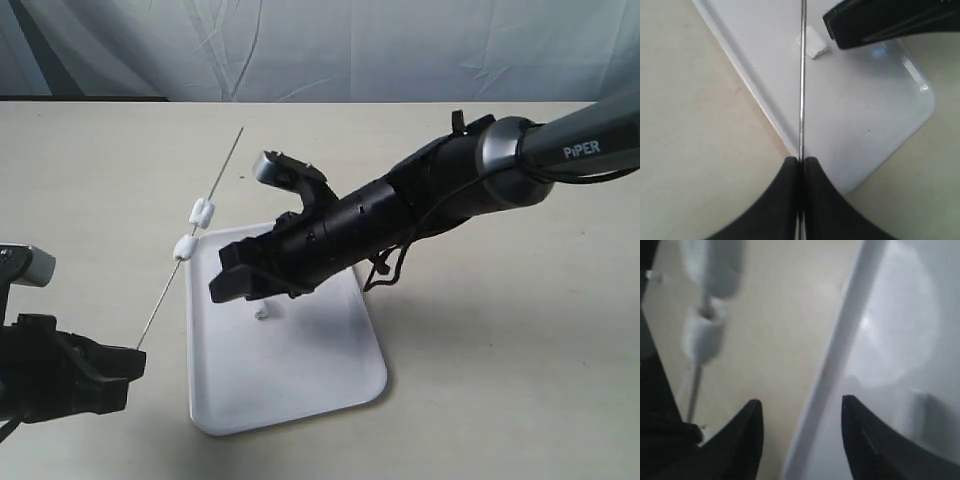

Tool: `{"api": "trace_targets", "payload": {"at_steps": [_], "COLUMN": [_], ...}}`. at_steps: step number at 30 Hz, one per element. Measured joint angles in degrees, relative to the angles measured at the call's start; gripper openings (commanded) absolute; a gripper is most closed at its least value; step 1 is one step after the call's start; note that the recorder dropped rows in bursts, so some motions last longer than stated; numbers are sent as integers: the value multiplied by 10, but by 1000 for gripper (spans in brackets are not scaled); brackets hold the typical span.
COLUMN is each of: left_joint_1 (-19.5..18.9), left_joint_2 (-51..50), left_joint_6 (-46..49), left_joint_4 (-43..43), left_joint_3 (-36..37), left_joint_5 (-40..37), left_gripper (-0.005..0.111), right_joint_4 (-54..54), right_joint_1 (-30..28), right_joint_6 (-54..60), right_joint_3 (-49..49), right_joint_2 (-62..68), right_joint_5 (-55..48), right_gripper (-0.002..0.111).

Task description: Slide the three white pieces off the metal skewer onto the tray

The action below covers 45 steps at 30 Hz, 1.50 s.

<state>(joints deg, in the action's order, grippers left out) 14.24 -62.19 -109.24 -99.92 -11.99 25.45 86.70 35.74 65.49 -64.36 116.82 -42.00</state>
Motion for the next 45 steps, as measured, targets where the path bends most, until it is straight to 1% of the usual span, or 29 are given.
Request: {"api": "trace_targets", "payload": {"at_steps": [2, 6, 12, 13, 18, 19, 25, 29, 34, 36, 40, 41, 45], "left_joint_1": [0, 0, 0, 0, 0, 0, 0, 0, 0, 0, 0, 0, 0], "left_joint_2": [0, 0, 0, 0, 0, 0, 0, 0, 0, 0, 0, 0, 0], "left_joint_6": [0, 0, 0, 0, -1, -1, -1, 0, 2, 2, 2, 1, 0], "left_joint_4": [0, 0, 0, 0, 0, 0, 0, 6, 11, 11, 8, 5, 4], "left_joint_3": [0, 0, 0, 0, 0, 0, 0, -1, -2, -2, -2, -1, 0], "left_joint_5": [7, 15, 46, 47, 52, 52, 52, 49, 49, 49, 49, 49, 49], "left_gripper": [0, 0, 0, 0, 0, 0, 0, 0, 0, 0, 0, 0, 0], "right_joint_4": [59, 114, 126, 126, 126, 126, 131, 127, 123, 123, 123, 124, 129], "right_joint_1": [0, 0, -1, -1, -1, -1, -1, 0, -11, -12, -13, -16, -22], "right_joint_6": [42, 78, 97, 98, 100, 100, 97, 97, 97, 97, 98, 98, 99], "right_joint_3": [0, 0, -16, -21, -36, -36, -36, -36, -36, -36, -36, -36, -37], "right_joint_2": [-13, -22, -23, -23, -24, -24, -25, -39, -42, -42, -42, -42, -45], "right_joint_5": [-11, -23, -21, -19, -11, -8, -1, 29, 16, 15, 20, 25, 31], "right_gripper": [46, 46, 46, 44, 19, 16, 16, 16, 17, 20, 35, 36, 37]}}
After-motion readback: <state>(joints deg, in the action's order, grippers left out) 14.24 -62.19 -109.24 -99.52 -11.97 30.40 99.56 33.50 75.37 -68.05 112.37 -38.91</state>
